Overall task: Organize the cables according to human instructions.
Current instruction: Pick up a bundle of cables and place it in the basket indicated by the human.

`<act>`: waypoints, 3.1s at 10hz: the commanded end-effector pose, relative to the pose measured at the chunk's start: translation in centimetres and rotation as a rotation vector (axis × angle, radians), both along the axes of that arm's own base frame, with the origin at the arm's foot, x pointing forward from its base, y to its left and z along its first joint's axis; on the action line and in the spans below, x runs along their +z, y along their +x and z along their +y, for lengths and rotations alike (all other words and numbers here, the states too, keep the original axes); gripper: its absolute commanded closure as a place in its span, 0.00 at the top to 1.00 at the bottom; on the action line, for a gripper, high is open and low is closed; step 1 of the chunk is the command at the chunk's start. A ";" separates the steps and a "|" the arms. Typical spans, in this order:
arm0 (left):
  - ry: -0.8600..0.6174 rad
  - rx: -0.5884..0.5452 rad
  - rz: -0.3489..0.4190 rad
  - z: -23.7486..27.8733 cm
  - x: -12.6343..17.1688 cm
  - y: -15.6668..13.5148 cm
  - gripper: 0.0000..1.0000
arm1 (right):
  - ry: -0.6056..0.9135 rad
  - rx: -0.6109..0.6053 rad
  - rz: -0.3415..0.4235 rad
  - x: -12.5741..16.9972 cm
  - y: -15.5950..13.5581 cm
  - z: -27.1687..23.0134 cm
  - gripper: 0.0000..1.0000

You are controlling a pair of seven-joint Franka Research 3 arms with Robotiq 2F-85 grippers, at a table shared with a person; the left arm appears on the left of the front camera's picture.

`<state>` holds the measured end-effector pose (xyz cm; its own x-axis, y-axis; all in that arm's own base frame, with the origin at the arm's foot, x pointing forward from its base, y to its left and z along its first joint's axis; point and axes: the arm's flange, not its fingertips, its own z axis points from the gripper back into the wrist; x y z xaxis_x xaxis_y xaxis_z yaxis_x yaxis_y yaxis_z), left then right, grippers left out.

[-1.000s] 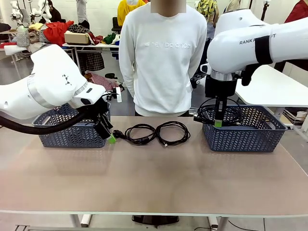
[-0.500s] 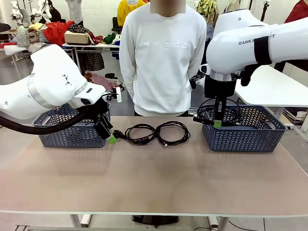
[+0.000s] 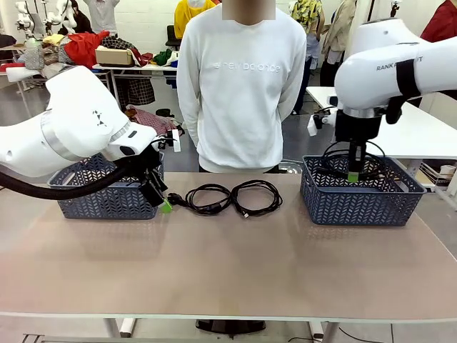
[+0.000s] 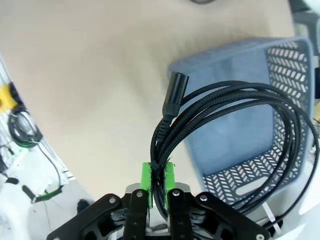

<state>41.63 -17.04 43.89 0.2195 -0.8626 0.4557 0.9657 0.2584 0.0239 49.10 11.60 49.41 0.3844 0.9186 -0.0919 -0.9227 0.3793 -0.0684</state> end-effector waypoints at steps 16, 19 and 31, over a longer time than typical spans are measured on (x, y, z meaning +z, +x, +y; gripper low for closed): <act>-0.001 0.004 -0.003 0.2 0.1 0.0 1.00 | 0.053 0.075 0.005 -3.5 9.4 -6.7 0.31; -0.001 0.004 -0.003 0.2 0.1 0.0 1.00 | 0.081 0.065 -0.026 -3.1 9.5 -6.4 0.65; -0.001 0.004 -0.003 0.2 0.1 0.0 1.00 | 0.057 0.068 0.000 -3.2 8.9 -6.1 1.00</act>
<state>41.64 -17.04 43.90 0.2194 -0.8626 0.4559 0.9657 0.2584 0.0242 57.99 5.60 46.12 0.3233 0.9454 -0.0404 -0.9457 0.3213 -0.0485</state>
